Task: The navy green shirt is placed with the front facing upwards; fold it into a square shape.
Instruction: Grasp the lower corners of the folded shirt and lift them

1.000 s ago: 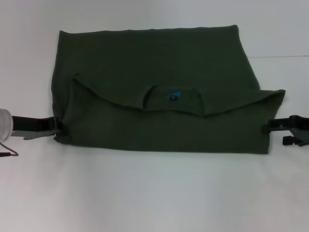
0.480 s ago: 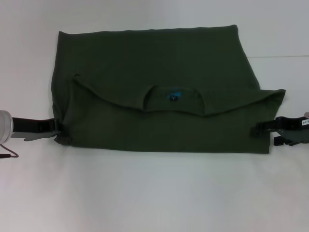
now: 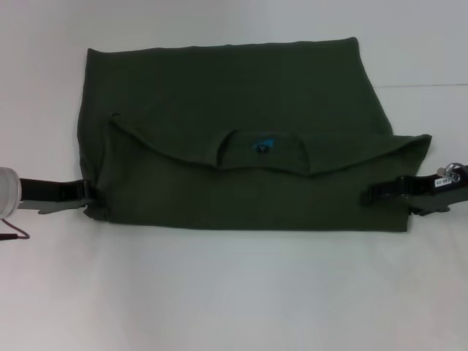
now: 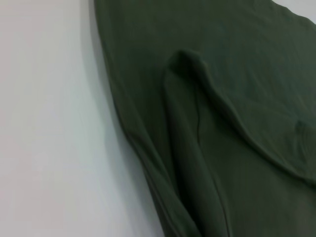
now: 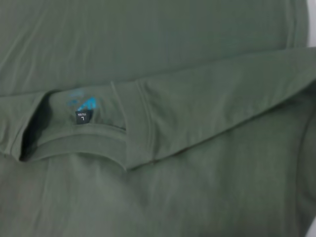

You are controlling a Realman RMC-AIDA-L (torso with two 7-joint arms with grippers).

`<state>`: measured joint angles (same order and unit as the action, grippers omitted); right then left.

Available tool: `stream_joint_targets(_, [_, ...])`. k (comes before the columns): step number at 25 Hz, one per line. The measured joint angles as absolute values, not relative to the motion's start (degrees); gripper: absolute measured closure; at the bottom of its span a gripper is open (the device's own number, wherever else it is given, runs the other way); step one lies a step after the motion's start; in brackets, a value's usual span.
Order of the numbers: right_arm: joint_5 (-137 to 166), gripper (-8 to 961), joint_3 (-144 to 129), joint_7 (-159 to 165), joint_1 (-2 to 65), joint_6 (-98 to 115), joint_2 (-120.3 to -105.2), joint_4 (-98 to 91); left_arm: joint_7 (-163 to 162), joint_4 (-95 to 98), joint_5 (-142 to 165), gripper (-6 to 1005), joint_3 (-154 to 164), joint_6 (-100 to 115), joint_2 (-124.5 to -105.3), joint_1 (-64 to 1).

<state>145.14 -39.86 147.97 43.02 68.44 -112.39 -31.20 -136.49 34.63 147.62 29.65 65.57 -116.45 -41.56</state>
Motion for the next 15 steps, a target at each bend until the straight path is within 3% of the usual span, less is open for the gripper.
stream_joint_targets(15, [145.1, 16, -42.3, 148.2, 43.6, 67.8, -112.78, -31.1, -136.5, 35.0, 147.1, 949, 29.6, 65.9, -116.45, -41.6])
